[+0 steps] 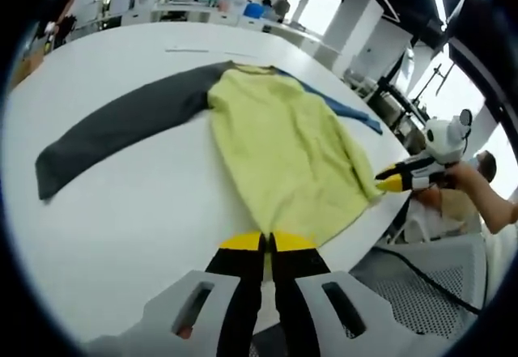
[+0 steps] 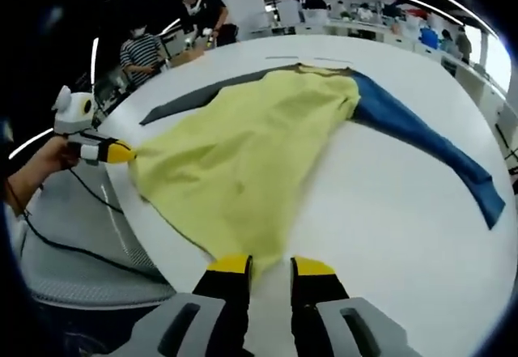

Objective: Fold the garment on the visible template until the final outline fits inside the template.

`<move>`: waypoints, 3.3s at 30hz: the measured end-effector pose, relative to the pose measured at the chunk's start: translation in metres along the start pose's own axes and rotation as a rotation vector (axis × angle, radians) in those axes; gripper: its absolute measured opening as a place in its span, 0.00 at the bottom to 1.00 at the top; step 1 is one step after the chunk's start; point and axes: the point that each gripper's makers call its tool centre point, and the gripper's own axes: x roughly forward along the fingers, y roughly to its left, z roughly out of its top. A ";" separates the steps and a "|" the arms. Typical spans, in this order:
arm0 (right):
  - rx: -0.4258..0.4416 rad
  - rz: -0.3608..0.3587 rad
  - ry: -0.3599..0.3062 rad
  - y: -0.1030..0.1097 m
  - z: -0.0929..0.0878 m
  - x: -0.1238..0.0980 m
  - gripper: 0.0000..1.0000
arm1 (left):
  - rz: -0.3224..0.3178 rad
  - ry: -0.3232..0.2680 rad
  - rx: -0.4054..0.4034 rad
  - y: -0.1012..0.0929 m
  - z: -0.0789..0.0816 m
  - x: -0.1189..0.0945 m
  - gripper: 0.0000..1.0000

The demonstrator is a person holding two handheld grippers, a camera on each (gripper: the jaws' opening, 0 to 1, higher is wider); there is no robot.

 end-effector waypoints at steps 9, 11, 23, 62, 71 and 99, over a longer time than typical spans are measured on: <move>0.040 -0.034 0.041 0.000 -0.007 0.001 0.06 | 0.002 0.008 0.002 0.001 -0.003 0.001 0.01; 0.070 -0.025 0.044 0.002 -0.007 0.002 0.02 | 0.002 0.010 0.002 0.001 -0.004 0.002 0.01; 0.041 -0.156 -0.028 -0.036 0.010 -0.036 0.00 | 0.012 -0.024 -0.002 0.006 0.007 -0.013 0.00; 0.128 -0.196 0.033 -0.045 -0.044 -0.041 0.00 | 0.153 0.129 0.058 0.038 -0.043 -0.021 0.02; 0.091 -0.143 -0.097 -0.046 -0.016 -0.054 0.26 | 0.135 0.019 0.131 0.038 -0.020 -0.026 0.27; -0.100 -0.067 -0.336 -0.069 0.099 -0.043 0.54 | 0.023 -0.225 0.234 0.014 0.037 -0.028 0.93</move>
